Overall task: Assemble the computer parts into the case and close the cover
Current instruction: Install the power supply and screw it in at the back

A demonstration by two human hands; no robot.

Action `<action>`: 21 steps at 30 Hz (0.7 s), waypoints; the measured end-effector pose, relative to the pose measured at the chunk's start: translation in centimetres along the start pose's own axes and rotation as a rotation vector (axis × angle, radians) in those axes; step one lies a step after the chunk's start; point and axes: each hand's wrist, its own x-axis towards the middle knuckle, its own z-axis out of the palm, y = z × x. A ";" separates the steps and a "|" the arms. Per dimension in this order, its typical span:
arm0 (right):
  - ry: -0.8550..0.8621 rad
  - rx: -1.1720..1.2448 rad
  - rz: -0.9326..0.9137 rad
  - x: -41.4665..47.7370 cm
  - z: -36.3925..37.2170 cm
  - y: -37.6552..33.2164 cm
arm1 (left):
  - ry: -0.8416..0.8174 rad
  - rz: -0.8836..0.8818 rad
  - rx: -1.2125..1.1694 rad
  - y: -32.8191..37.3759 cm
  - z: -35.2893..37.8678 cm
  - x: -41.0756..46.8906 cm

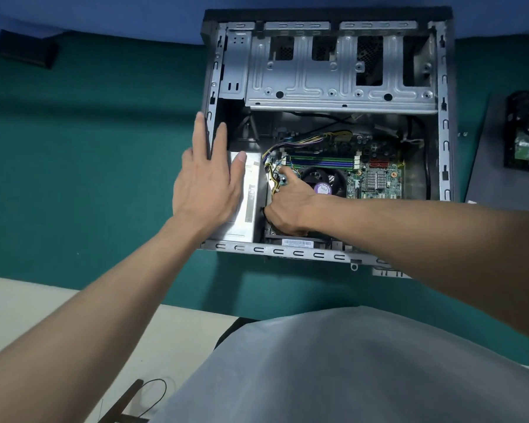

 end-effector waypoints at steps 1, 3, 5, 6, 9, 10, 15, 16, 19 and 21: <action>0.001 -0.007 0.002 0.0 0.0 0.0 | 0.013 -0.005 -0.025 0.1 0.1 -0.1; -0.025 0.020 0.008 0.1 -0.2 -0.4 | 0.015 -0.020 -0.070 0.1 0.1 -0.2; 0.004 0.082 0.021 0.1 -0.6 -0.5 | 0.017 -0.037 -0.111 -0.1 0.0 -0.1; 0.040 0.101 0.021 -0.2 -0.6 -0.5 | 0.025 -0.047 -0.138 -0.1 -0.2 -0.1; 0.092 0.179 0.027 -1.7 -0.1 0.1 | 0.056 -0.144 -0.284 -0.4 -0.2 0.1; 0.056 0.240 0.028 -2.1 -0.2 0.2 | 0.051 -0.205 -0.333 -0.6 -0.3 0.2; 0.348 1.034 0.279 -3.2 -3.3 2.0 | -0.007 -0.289 -0.372 -1.0 -0.5 0.5; 0.487 1.203 0.397 -2.9 -3.9 2.1 | -0.005 -0.286 -0.374 -1.0 -0.5 0.6; 0.563 1.454 0.539 -0.9 -5.4 0.5 | 0.003 -0.275 -0.357 -1.1 -0.4 0.5; 0.528 1.434 0.556 0.7 -5.7 -1.4 | 0.011 -0.267 -0.359 -1.0 -0.2 0.5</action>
